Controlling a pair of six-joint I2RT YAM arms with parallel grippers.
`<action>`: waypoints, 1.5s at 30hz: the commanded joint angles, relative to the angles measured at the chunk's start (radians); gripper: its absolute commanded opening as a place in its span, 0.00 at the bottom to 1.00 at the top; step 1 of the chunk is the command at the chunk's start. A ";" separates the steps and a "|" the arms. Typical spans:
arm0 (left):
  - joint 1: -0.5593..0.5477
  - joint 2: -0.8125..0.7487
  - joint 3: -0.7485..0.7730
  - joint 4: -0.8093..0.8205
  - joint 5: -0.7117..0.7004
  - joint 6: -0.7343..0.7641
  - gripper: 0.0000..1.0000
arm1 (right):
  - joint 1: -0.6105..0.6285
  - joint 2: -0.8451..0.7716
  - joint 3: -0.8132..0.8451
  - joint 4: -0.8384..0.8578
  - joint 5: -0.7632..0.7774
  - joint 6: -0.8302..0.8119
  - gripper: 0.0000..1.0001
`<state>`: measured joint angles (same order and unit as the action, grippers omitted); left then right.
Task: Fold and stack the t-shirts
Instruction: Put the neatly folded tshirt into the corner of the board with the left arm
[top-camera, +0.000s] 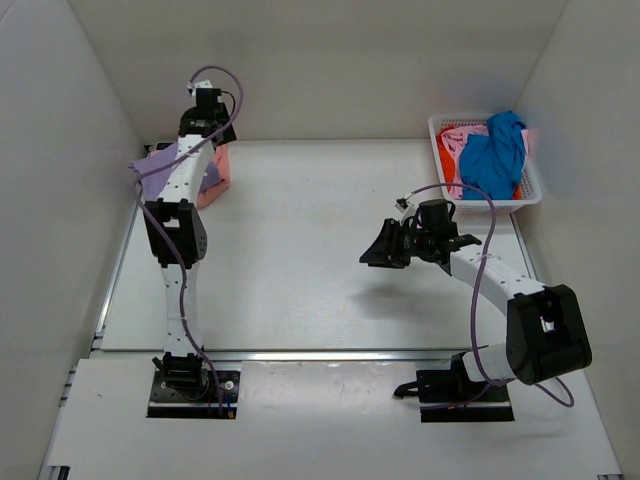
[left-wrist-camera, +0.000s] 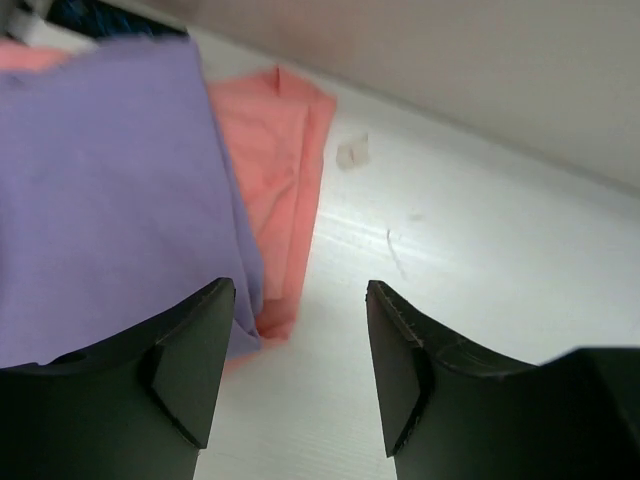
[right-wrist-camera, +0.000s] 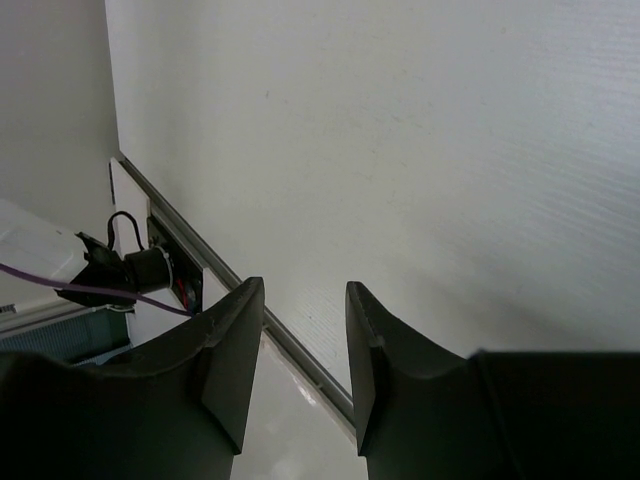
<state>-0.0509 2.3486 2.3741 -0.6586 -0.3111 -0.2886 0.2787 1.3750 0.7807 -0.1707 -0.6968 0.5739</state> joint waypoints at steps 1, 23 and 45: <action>0.006 0.049 -0.004 -0.090 -0.026 -0.009 0.66 | -0.015 -0.040 -0.023 0.039 -0.024 -0.002 0.36; 0.002 0.158 0.013 -0.179 -0.076 0.046 0.00 | -0.039 -0.053 -0.054 0.057 -0.047 0.009 0.36; -0.090 -0.694 -0.984 0.045 0.323 -0.003 0.99 | -0.004 -0.214 -0.115 0.010 0.000 0.024 0.36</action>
<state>-0.1261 1.8133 1.5047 -0.6559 -0.1974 -0.2512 0.2691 1.2209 0.6964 -0.1509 -0.7155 0.6014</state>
